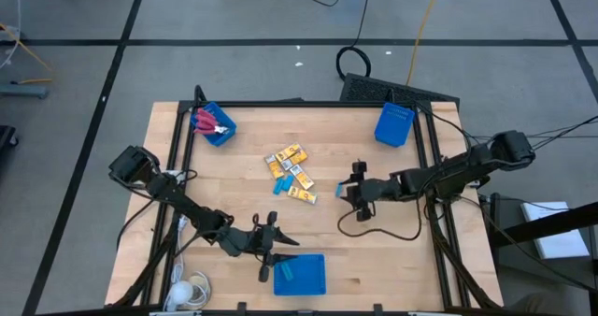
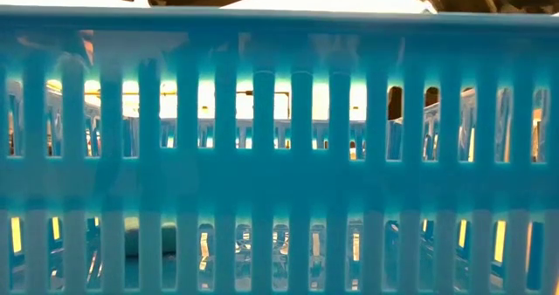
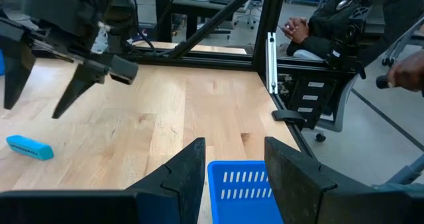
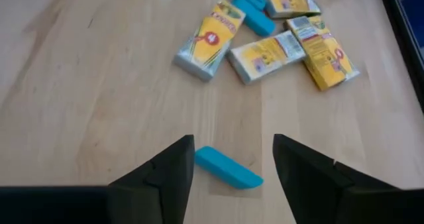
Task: Pick & Place School Supplies
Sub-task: Put the blue eraser into the bottom blue bin
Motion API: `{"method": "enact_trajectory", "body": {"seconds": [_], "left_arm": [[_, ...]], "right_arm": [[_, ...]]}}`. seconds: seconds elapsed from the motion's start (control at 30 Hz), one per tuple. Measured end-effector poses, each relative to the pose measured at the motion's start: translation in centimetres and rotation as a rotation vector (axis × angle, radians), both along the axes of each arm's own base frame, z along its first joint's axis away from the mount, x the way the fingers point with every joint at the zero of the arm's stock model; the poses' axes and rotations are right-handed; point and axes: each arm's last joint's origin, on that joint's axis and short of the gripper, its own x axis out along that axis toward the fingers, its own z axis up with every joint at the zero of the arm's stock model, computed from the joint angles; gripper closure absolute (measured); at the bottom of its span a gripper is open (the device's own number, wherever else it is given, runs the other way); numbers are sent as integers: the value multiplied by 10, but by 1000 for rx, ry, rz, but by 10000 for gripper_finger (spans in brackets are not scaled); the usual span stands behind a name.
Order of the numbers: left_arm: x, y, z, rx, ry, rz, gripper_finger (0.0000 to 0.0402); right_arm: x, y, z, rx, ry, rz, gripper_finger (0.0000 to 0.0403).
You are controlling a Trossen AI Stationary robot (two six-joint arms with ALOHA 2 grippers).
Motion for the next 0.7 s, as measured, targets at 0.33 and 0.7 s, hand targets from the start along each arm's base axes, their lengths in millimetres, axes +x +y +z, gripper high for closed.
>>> {"method": "enact_trajectory", "body": {"seconds": [0.33,0.7], "left_arm": [[0,0,-1,5,8,0,243],[0,0,-1,4,9,1,243]], "right_arm": [[8,-2,-26,-54,114,16,185],[15,-11,-33,-107,113,0,177]]}}
